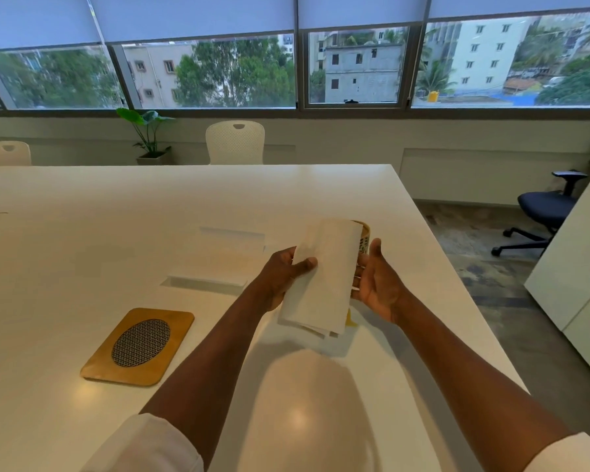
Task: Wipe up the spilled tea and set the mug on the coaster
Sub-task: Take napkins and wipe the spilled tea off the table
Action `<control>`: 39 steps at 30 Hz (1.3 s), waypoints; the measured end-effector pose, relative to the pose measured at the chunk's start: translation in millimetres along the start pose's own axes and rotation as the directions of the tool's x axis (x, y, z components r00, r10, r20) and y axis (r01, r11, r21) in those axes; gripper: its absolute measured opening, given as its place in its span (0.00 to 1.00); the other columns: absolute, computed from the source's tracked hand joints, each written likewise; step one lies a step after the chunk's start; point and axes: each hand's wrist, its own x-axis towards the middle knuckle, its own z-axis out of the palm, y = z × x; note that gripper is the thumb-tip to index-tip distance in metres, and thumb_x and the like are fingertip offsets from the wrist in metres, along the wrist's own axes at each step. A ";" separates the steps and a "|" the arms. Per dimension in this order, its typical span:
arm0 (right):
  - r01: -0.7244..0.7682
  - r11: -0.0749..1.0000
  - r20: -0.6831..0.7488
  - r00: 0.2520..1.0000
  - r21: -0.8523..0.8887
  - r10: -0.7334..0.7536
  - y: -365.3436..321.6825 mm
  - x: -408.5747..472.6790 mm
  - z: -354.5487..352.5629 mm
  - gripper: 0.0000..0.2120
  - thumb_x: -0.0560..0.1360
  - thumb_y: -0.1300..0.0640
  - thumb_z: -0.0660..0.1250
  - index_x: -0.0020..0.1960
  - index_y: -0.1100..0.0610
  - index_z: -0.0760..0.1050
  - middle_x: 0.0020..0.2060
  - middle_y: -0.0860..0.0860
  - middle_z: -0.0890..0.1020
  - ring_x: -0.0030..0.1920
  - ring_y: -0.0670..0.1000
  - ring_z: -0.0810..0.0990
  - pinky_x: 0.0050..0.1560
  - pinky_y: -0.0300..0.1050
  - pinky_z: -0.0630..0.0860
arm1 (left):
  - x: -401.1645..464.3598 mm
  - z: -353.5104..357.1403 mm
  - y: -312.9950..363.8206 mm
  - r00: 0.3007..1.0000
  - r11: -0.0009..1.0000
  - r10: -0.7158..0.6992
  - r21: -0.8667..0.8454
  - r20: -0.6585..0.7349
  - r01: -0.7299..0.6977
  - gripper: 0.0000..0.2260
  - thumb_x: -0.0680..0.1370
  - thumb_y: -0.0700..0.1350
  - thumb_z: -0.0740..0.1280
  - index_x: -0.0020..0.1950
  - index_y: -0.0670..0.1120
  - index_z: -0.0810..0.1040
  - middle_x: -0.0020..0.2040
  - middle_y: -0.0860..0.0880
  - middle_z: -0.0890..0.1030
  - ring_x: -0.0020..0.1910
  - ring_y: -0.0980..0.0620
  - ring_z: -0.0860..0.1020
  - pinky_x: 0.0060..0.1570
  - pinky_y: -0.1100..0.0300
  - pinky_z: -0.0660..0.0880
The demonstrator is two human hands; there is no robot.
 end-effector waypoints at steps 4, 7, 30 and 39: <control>0.040 0.998 0.058 0.998 -0.047 -0.037 5.8 -10.1 12.1 0.42 0.60 0.36 0.77 0.67 0.57 0.72 0.59 0.60 0.82 0.58 0.61 0.82 0.54 0.60 0.81 | 2.0 16.8 -9.3 1.000 0.999 0.001 -0.050 -0.028 -0.002 0.18 0.77 0.42 0.70 0.66 0.39 0.75 0.60 0.37 0.81 0.58 0.34 0.79 0.58 0.38 0.77; 0.093 0.985 0.015 0.996 -0.147 -0.091 7.2 -15.5 18.5 0.44 0.58 0.41 0.81 0.67 0.59 0.71 0.58 0.62 0.81 0.58 0.63 0.81 0.54 0.61 0.80 | 2.6 28.0 -14.0 1.000 1.000 0.000 -0.026 -0.028 -0.001 0.19 0.77 0.44 0.71 0.66 0.40 0.75 0.59 0.38 0.82 0.58 0.35 0.80 0.58 0.37 0.77; 0.215 0.219 0.065 0.838 -0.952 -0.542 -23.9 -23.1 -4.0 0.18 0.81 0.59 0.61 0.70 0.54 0.71 0.58 0.59 0.82 0.53 0.61 0.82 0.51 0.52 0.80 | -16.4 -53.5 -84.3 0.998 0.163 0.057 0.986 0.031 -0.040 0.22 0.85 0.46 0.48 0.80 0.46 0.54 0.81 0.47 0.54 0.80 0.47 0.53 0.76 0.51 0.51; -0.006 -0.051 0.016 0.901 -0.999 -0.434 26.1 -28.4 -18.4 0.29 0.75 0.66 0.56 0.74 0.49 0.66 0.67 0.54 0.76 0.63 0.59 0.77 0.60 0.56 0.75 | -25.7 -54.7 -93.6 0.987 0.129 0.162 0.991 0.013 -0.034 0.23 0.85 0.46 0.47 0.80 0.48 0.53 0.81 0.49 0.54 0.80 0.48 0.51 0.77 0.50 0.51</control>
